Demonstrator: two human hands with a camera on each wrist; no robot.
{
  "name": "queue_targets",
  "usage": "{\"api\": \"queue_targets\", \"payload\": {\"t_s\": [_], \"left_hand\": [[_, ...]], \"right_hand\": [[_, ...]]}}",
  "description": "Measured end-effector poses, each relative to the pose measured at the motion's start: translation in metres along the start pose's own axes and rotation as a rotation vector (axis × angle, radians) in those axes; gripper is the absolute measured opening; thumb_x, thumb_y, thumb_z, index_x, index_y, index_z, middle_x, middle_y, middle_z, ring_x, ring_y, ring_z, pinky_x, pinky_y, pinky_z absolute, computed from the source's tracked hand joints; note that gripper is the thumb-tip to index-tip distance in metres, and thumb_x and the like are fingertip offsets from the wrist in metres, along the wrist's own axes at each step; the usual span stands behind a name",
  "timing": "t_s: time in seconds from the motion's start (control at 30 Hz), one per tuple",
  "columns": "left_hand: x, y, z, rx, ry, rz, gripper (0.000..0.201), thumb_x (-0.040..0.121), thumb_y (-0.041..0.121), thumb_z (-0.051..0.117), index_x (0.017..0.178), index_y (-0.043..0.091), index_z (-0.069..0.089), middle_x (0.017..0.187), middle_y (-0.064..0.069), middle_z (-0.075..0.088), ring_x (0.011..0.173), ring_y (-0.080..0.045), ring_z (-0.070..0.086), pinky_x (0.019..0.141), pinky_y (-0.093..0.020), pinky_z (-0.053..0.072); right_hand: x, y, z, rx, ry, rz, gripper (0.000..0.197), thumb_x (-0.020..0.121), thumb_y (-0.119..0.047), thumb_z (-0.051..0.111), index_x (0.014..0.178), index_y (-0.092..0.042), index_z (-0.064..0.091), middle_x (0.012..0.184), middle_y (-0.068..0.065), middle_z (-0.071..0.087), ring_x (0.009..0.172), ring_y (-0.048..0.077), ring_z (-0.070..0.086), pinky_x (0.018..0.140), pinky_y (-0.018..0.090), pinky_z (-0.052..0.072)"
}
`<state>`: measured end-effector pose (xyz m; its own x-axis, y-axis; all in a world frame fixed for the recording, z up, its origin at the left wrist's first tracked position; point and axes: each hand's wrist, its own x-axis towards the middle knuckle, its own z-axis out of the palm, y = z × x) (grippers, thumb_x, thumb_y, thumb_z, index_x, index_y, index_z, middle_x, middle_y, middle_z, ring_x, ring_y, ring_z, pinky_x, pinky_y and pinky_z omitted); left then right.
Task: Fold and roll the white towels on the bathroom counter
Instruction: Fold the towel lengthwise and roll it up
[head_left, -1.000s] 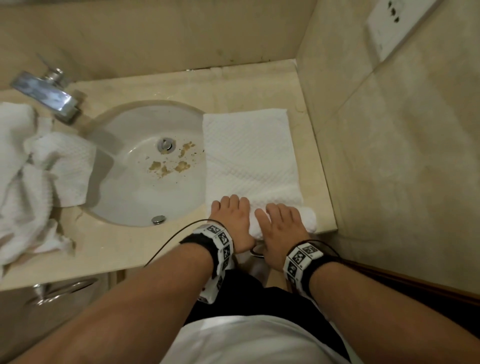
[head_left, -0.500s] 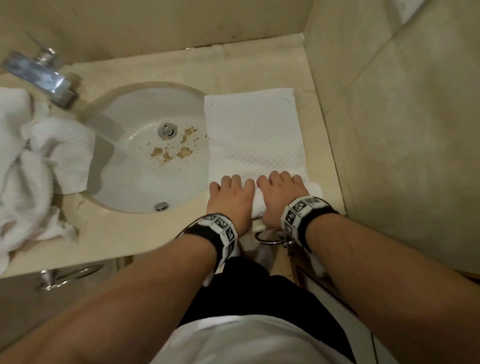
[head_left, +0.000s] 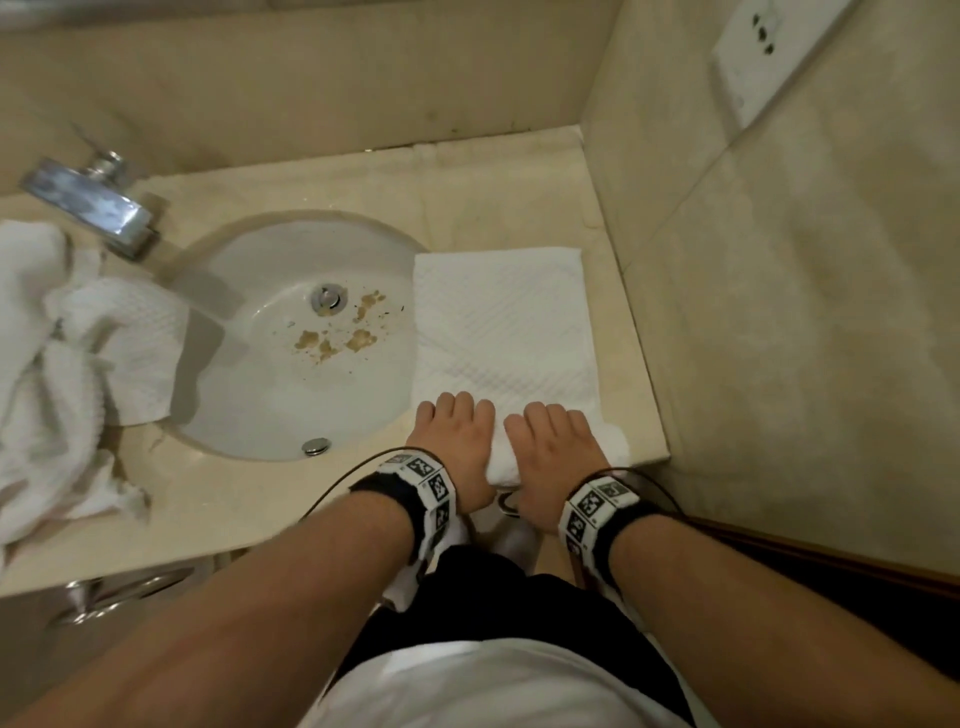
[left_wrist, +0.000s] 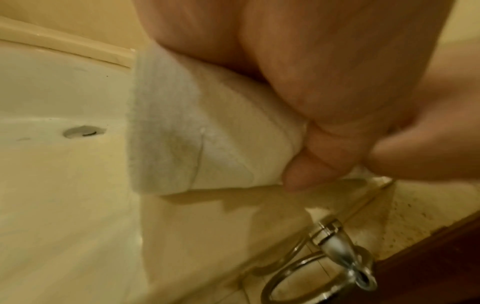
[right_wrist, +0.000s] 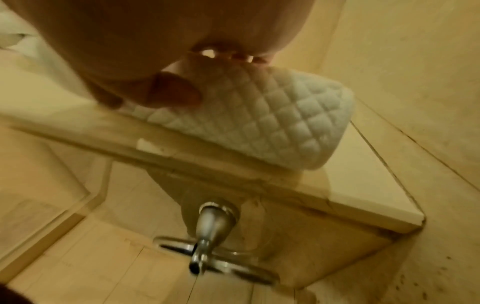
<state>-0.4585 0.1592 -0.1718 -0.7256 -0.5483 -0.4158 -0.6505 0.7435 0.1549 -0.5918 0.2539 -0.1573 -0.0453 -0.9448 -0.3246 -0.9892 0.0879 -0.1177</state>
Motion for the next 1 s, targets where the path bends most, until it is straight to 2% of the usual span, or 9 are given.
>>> {"api": "queue_targets", "payload": {"t_s": [0.1, 0.2, 0.27, 0.37, 0.5, 0.7, 1.0], "left_hand": [[0.009, -0.006, -0.008, -0.013, -0.014, 0.018, 0.07, 0.067, 0.06, 0.068, 0.115, 0.018, 0.038, 0.115, -0.005, 0.043, 0.103, -0.028, 0.042, 0.088, -0.043, 0.032], [0.014, -0.008, -0.019, -0.026, -0.043, 0.01, 0.071, 0.065, 0.057, 0.07, 0.113, 0.018, 0.037, 0.115, -0.004, 0.041, 0.104, -0.027, 0.04, 0.089, -0.041, 0.03], [0.008, -0.002, -0.022, -0.01, 0.017, 0.007, 0.067, 0.063, 0.056, 0.068, 0.111, 0.019, 0.038, 0.113, -0.003, 0.041, 0.101, -0.026, 0.039, 0.089, -0.041, 0.028], [-0.01, 0.012, -0.013, 0.047, 0.113, 0.003, 0.058, 0.066, 0.045, 0.064, 0.112, 0.017, 0.043, 0.111, -0.005, 0.043, 0.098, -0.028, 0.039, 0.087, -0.043, 0.03], [-0.008, 0.012, 0.0, 0.119, 0.134, -0.004, 0.068, 0.06, 0.035, 0.074, 0.12, 0.015, 0.049, 0.107, -0.009, 0.049, 0.094, -0.031, 0.045, 0.081, -0.044, 0.034], [0.024, -0.004, -0.015, 0.1, 0.011, -0.01, 0.081, 0.065, 0.05, 0.076, 0.128, 0.021, 0.034, 0.123, -0.007, 0.046, 0.111, -0.031, 0.044, 0.091, -0.046, 0.037], [-0.005, 0.014, 0.001, 0.035, 0.019, -0.076, 0.073, 0.07, 0.057, 0.067, 0.126, 0.021, 0.036, 0.123, -0.005, 0.044, 0.111, -0.03, 0.042, 0.087, -0.044, 0.034]], "right_hand": [[-0.011, -0.003, 0.015, 0.013, 0.084, 0.017, 0.077, 0.056, -0.032, 0.054, 0.128, -0.007, 0.054, 0.119, 0.017, 0.051, 0.099, 0.035, 0.049, 0.088, 0.046, 0.038], [-0.002, -0.002, 0.014, 0.005, 0.026, 0.057, 0.091, 0.049, -0.032, 0.069, 0.134, -0.012, 0.043, 0.12, 0.015, 0.049, 0.1, 0.035, 0.048, 0.087, 0.046, 0.04], [0.008, 0.0, 0.008, -0.001, -0.025, 0.079, 0.1, 0.042, -0.041, 0.076, 0.132, -0.015, 0.041, 0.116, 0.01, 0.049, 0.097, 0.032, 0.047, 0.083, 0.043, 0.041], [0.017, 0.003, 0.003, 0.014, -0.034, 0.11, 0.089, 0.045, -0.039, 0.07, 0.129, -0.019, 0.047, 0.113, 0.007, 0.05, 0.096, 0.03, 0.047, 0.082, 0.042, 0.041], [0.021, 0.004, -0.002, -0.003, -0.039, 0.115, 0.08, 0.049, -0.036, 0.062, 0.126, -0.021, 0.048, 0.113, 0.006, 0.05, 0.098, 0.03, 0.048, 0.083, 0.042, 0.038], [0.043, 0.01, -0.015, 0.004, -0.139, 0.134, 0.078, 0.06, -0.045, 0.059, 0.132, -0.025, 0.036, 0.123, 0.005, 0.047, 0.111, 0.028, 0.045, 0.094, 0.044, 0.036], [0.024, 0.006, -0.015, -0.004, -0.237, 0.072, 0.076, 0.068, -0.055, 0.063, 0.132, -0.024, 0.036, 0.125, 0.005, 0.047, 0.113, 0.029, 0.046, 0.097, 0.045, 0.035]]}}
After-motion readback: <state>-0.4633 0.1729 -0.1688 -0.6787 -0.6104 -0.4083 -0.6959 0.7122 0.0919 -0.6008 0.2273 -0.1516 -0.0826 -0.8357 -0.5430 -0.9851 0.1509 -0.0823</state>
